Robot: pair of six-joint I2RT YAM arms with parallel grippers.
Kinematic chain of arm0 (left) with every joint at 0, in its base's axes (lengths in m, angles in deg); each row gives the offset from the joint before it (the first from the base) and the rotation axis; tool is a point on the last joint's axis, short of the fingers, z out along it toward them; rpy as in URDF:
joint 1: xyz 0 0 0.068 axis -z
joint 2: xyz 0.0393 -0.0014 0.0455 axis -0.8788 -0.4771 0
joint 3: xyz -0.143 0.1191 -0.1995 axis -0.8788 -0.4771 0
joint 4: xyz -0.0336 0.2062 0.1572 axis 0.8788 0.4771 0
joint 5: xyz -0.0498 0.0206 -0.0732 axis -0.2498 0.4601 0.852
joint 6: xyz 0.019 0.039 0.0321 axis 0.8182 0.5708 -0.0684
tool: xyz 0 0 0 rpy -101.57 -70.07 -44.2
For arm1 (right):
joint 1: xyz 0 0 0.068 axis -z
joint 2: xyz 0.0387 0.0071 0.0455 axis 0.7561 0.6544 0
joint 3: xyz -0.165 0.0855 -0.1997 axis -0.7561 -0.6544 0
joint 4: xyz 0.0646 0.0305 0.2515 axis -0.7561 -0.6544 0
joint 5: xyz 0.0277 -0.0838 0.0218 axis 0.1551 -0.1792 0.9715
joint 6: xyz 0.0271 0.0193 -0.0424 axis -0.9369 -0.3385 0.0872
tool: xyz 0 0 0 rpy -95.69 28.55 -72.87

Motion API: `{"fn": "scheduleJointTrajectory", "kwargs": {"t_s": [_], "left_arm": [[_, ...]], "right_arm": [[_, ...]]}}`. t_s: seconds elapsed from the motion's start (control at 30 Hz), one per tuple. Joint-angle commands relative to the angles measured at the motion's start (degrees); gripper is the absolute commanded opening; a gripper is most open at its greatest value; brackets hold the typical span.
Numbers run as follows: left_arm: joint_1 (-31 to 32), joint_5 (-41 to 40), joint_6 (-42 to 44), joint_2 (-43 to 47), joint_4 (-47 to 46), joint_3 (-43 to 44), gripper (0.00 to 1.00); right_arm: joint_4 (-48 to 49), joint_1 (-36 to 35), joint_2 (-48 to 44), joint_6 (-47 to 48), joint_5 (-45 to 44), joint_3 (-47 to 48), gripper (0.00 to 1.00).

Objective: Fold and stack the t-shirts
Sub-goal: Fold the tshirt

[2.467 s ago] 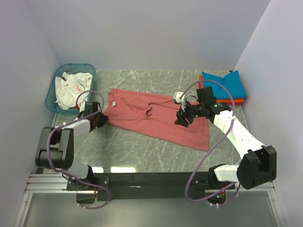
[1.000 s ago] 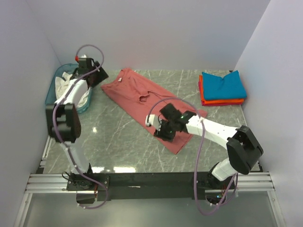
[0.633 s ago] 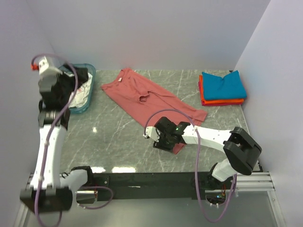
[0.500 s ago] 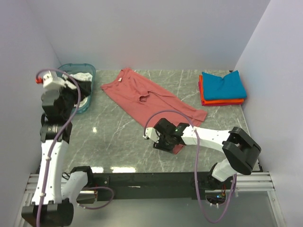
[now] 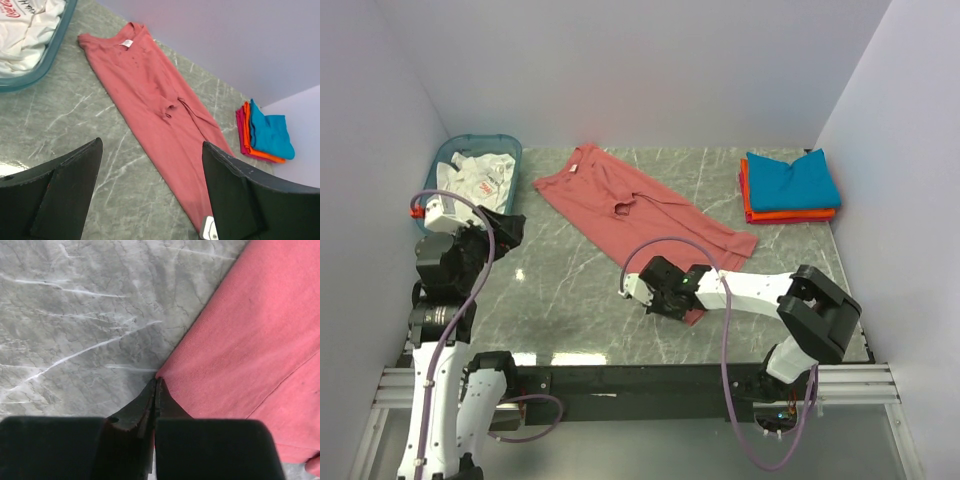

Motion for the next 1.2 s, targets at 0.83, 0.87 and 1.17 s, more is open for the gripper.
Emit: {"fn": "scheduleJointTrajectory", "kwargs": {"t_s": [0.83, 0.87, 1.17], "left_arm": [[0.1, 21.6, -5.0, 3.3, -8.2, -12.6, 0.86], [0.1, 22.1, -5.5, 3.0, -8.9, -12.7, 0.86], [0.2, 23.6, -4.2, 1.0, -8.5, -12.9, 0.86]], "right_arm": [[-22.4, 14.2, -23.9, 28.9, 22.5, -1.1, 0.71], [-22.3, 19.1, -26.1, 31.6, 20.3, -3.5, 0.72], [-24.6, 40.8, -34.4, 54.2, 20.4, -15.5, 0.57]]}}
